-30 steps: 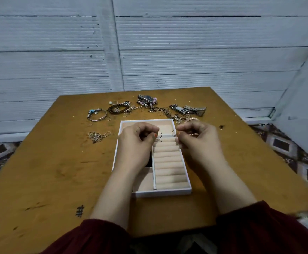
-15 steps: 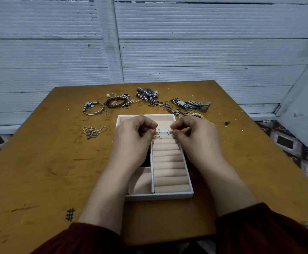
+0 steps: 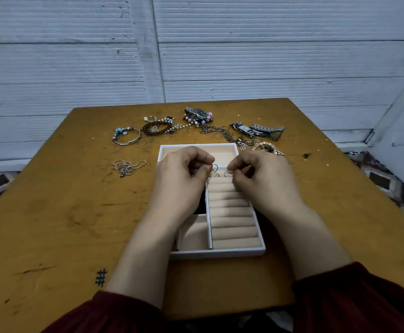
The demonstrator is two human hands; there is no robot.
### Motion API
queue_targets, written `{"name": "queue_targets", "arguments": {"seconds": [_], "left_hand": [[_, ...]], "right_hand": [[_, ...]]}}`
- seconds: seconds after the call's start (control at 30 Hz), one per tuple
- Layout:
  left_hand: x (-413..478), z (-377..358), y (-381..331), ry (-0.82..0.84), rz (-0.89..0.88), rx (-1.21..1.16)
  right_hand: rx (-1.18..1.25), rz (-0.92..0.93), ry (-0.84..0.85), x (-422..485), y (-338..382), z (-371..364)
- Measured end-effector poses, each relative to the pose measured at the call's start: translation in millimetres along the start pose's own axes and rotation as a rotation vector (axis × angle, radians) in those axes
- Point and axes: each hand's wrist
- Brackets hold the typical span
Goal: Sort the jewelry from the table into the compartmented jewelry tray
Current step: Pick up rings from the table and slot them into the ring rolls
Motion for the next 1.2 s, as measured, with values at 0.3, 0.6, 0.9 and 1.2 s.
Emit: {"name": "queue_targets", "arguments": {"seconds": [0.3, 0.6, 0.9, 1.2], "left_hand": [[0.8, -1.2, 0.1, 0.006, 0.012, -0.033], [0.5, -0.1, -1.4, 0.011, 0.015, -0.039], [0.9, -0.3, -2.8, 0.009, -0.001, -0.014], [-3.6, 1.9, -8.1, 0.072, -0.080, 0.205]], "right_hand": [[0.033, -0.014, 0.001, -0.7, 1.6, -1.2], [0.041, -0.007, 0.000, -1.0, 3.0, -0.8], [0.112, -0.064, 0.014, -0.3, -2.8, -3.9], [0.348, -0.246, -0.072, 2.2, -3.0, 1.9]]}}
Point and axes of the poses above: each hand's wrist, its own x-axis towards the middle knuckle, its own z-axis out of the back of the hand, y = z × x, and after that the axes turned 15 degrees about -y, right-handed
